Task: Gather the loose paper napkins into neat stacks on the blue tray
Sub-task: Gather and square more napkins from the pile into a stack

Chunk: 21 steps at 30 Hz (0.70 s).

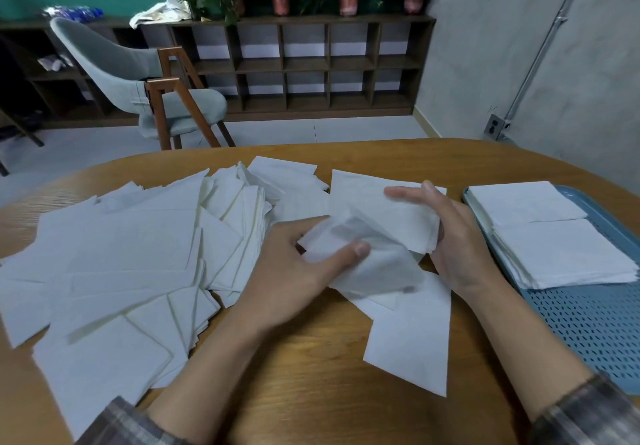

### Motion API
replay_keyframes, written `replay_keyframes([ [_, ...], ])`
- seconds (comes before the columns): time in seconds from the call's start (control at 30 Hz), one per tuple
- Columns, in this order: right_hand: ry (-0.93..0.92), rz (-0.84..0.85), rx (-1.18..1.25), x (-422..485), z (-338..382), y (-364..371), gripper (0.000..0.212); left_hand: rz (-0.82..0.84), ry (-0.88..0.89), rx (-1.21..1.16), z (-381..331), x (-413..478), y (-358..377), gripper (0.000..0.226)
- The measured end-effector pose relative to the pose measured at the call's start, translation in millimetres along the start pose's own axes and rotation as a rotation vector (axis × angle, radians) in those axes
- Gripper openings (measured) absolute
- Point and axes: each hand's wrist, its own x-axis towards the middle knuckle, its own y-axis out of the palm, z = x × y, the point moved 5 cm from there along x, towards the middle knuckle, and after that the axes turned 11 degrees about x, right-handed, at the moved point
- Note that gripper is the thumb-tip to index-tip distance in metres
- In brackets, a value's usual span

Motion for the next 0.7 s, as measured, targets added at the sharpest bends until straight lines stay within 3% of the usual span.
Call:
replay_keyframes([
  [0.13, 0.145, 0.169, 0.155, -6, -5, 10, 0.088, -0.103, -0.147, -0.262, 8, 2, -4, 0.024],
  [0.2, 0.159, 0.223, 0.165, -9, -4, 17, 0.090, -0.139, -0.196, -0.309, 15, 3, -1, 0.024],
  [0.27, 0.125, 0.213, 0.107, -11, -1, 20, 0.073, -0.195, -0.243, -0.317, 22, 4, -1, 0.017],
  [0.4, 0.084, 0.131, -0.105, -15, 7, 22, 0.017, -0.215, -0.284, -0.256, 23, 4, -3, 0.006],
  [0.6, 0.158, 0.147, -0.168, -17, 6, 24, 0.017, -0.164, -0.016, 0.061, 14, 15, -22, 0.040],
  [0.7, 0.170, 0.169, -0.207, -18, 5, 26, 0.015, -0.147, 0.064, 0.207, 15, 15, -24, 0.030],
])
